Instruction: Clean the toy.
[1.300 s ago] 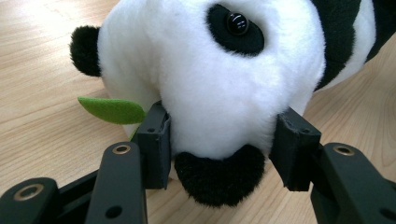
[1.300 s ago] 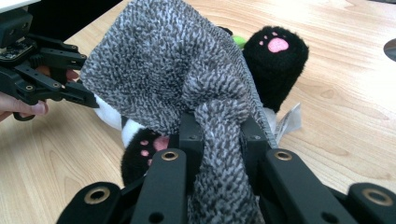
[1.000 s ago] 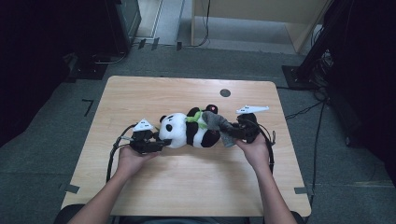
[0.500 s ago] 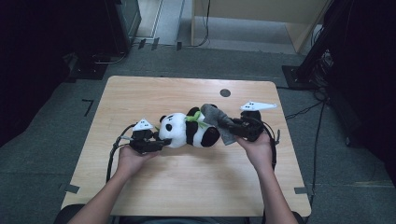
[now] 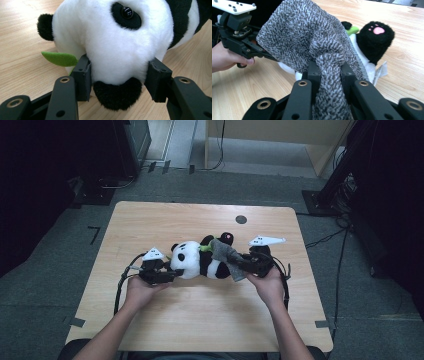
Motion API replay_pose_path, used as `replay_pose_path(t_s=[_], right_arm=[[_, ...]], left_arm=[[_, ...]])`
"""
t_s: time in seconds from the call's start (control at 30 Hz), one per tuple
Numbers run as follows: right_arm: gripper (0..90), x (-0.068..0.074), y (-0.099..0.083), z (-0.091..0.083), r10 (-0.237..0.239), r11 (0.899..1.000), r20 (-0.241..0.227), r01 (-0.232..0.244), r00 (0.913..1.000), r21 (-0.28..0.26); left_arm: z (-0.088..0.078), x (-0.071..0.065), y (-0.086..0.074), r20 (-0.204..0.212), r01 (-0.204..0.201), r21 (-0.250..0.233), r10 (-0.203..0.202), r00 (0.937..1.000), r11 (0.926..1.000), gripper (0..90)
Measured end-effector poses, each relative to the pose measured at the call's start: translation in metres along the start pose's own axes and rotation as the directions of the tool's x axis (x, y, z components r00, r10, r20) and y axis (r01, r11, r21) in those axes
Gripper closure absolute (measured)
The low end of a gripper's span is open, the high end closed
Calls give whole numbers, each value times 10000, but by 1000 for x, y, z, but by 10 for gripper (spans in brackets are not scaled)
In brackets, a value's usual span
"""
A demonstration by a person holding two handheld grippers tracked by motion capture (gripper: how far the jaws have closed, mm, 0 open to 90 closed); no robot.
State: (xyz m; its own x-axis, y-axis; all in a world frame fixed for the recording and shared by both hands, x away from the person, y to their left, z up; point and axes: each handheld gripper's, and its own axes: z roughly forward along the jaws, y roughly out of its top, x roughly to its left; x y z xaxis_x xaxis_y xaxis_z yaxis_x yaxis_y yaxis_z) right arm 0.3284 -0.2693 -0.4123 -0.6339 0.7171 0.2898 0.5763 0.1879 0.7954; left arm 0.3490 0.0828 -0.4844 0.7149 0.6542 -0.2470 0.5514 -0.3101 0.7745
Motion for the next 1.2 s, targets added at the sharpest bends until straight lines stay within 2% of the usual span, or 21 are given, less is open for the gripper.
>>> replay_pose_path(t_s=[0.1, 0.2, 0.33, 0.4, 0.57, 0.73, 0.8, 0.9, 1.0, 1.1, 1.2], right_arm=[[776, -4, -1, -1, 77, 10000, 123, -77, 9999, -34], [777, -8, -3, -1, 2, 9999, 658, -11, 9978, 126], [778, -12, -5, -1, 234, 9996, 628, -245, 9977, 162], [779, -14, -5, -1, 157, 9996, 759, -173, 9970, 202], [779, -21, -7, -2, 342, 9985, 1050, -385, 9939, 391], [779, -32, -7, -13, 616, 9978, 1392, -644, 9883, 152], [779, -33, -4, -20, 730, 9973, 1356, -721, 9881, -118], [779, -25, 4, -28, 660, 9972, 1294, -608, 9894, -440], [779, -8, 16, -34, 298, 9966, 1049, -215, 9940, -801], [778, 17, 28, -34, -377, 9937, 660, 444, 9971, -1029], [778, 43, 34, -25, -1067, 9885, 329, 1096, 9937, -1046]], left_arm=[[0, 0, 0, 4, -3, 4, 3, 10000, 10000, 467], [0, 0, 0, -2, -26, 14, 26, 10000, 10000, 466], [0, 0, 0, -2, -26, 14, 26, 10000, 10000, 466], [0, 0, 0, 3, 5, 4, -5, 10000, 10000, 466], [0, 1, 0, 31, 119, -24, -119, 9999, 9999, 465], [0, 2, 0, 60, 140, -68, -140, 9999, 9999, 466], [0, 2, 0, 59, 141, -66, -141, 9999, 9999, 466], [0, 1, 0, 56, 192, -79, -192, 9998, 9998, 466], [0, 1, 1, 51, 211, -77, -210, 9998, 9997, 467], [0, 2, 1, 45, 190, -71, -189, 9998, 9998, 467], [0, 1, 1, 37, 192, -73, -192, 9998, 9998, 467]])
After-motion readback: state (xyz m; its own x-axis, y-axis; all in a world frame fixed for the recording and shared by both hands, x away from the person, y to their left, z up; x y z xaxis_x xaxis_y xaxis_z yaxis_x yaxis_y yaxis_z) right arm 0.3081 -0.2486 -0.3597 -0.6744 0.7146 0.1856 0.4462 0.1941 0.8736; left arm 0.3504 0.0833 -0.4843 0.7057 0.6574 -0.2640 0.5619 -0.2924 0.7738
